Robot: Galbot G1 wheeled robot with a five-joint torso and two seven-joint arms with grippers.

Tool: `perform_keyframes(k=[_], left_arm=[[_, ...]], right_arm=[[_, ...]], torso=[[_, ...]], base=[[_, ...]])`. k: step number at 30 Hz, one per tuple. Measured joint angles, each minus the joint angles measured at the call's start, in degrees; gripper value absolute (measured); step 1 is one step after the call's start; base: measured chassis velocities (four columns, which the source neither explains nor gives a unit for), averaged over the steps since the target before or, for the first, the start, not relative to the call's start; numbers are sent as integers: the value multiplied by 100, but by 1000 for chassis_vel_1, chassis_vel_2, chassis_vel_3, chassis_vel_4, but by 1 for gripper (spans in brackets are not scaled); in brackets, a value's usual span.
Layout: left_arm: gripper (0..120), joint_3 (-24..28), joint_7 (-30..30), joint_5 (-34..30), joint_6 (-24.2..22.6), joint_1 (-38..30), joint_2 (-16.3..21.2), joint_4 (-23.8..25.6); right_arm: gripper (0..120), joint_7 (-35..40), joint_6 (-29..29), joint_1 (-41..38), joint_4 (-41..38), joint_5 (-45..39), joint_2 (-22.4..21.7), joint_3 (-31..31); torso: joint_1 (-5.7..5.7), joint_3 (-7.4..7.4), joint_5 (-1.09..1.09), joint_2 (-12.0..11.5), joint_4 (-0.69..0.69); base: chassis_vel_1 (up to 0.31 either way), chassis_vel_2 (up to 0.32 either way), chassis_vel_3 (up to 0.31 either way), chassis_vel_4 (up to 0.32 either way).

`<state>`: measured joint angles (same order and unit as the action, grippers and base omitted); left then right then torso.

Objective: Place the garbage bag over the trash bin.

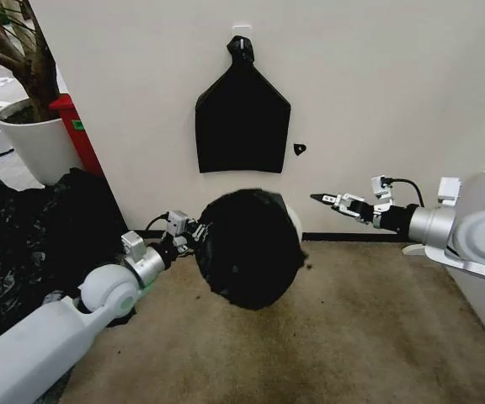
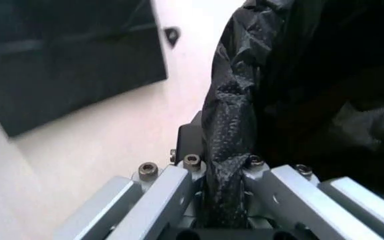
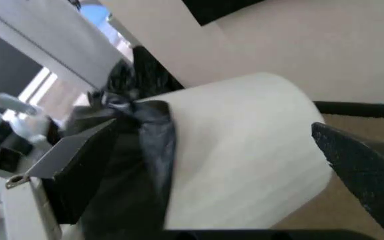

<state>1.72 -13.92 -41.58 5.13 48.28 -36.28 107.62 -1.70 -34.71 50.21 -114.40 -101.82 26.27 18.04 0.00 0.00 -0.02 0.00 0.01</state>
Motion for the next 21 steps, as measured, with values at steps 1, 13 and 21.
perform_keyframes(k=[1, 13, 21], left_arm=[[1, 2, -102, 129, 65, -20, 35, -4], [1, 91, -510, 1158, 477, -284, 90, -21], [1, 125, -715, 1448, 554, -411, 80, 8]], right_arm=[[100, -33, 0, 31, -14, 79, -5, -16], [100, 221, 57, 169, -399, 392, 179, -398], [100, 346, 91, 129, -458, 767, 364, -542]], torso=[[0, 0, 0, 0, -2], [0, 0, 1, 0, -2], [0, 0, 1, 0, -1]], base=[[0, 0, 0, 0], [0, 0, 0, 0], [0, 0, 0, 0]])
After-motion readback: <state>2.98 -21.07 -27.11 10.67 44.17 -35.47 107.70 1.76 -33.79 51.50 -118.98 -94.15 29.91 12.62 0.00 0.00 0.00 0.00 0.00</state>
